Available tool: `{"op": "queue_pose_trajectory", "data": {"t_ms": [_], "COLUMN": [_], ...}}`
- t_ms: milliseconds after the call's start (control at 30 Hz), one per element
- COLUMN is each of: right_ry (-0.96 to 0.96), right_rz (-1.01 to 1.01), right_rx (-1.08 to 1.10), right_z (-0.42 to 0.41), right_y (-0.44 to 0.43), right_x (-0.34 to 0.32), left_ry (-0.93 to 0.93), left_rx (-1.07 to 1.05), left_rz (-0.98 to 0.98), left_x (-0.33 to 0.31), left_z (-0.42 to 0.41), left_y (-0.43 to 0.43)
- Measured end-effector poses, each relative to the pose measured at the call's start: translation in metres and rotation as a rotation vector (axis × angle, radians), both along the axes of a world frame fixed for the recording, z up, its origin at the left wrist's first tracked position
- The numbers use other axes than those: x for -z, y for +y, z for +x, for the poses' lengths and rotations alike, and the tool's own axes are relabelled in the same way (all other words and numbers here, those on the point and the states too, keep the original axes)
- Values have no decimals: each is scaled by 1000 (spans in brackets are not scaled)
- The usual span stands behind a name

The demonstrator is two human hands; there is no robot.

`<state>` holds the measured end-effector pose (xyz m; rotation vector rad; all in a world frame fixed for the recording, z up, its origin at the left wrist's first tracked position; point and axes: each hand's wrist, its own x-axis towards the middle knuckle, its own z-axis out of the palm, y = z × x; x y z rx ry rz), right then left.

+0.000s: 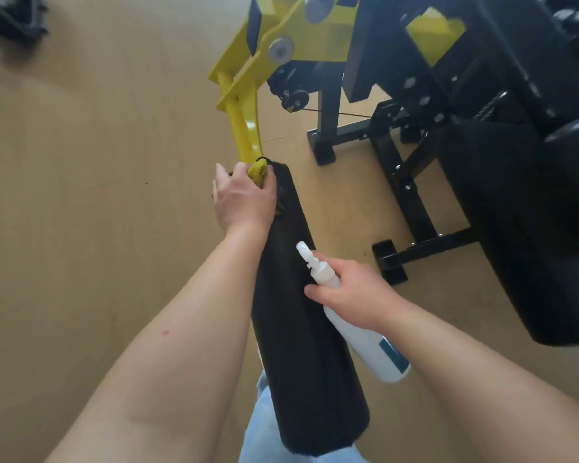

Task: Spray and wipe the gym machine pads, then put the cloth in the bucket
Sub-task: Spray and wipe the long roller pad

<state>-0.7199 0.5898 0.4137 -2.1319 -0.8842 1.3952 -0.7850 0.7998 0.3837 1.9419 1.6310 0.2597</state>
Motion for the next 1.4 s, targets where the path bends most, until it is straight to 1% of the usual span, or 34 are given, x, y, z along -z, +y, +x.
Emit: {"op": "queue_pose_trajectory", "data": {"t_ms": [167,400,533,633,700,800,833,900,967,1067,1133,1233,1400], "right_ry": [-60,25,46,81,129,253,293,330,313,244,244,248,335], "right_rz": [4,-5,-6,-31,-57,-96,-107,-116,-112,-92,-88,-130,-164], "right_rx": [-44,-17,-30,-66,-36,73,104,89,44,50,50,-13,21], "right_z": [-1,-6,-13,-16,-18,-15,-13,-9,-7,-4,2,9,14], "right_y": [-1,-23,-39,-53,-59,-59,-58,-56,-55,-46,-38,-33,-33], "right_x": [4,1,-7,-9,-8,-4,-4,-3,1,5,4,2,7], "left_ry": [-14,15,-3,58,111,181,184,142,83,110,83,-7,37], "left_rx": [29,110,308,394,359,232,213,225,187,219,262,199,201], "left_rz": [-49,-53,12,30,14,-217,-230,-181,-113,-25,10,32,54], "left_x": [0,-8,-1,5,6,0,0,1,6,7,7,7,1], "left_z": [-56,-111,-154,-170,-154,-118,-110,-100,-93,-75,-66,-53,-9], "left_y": [-72,-186,-281,-320,-309,-262,-249,-227,-205,-170,-147,-104,-23]}}
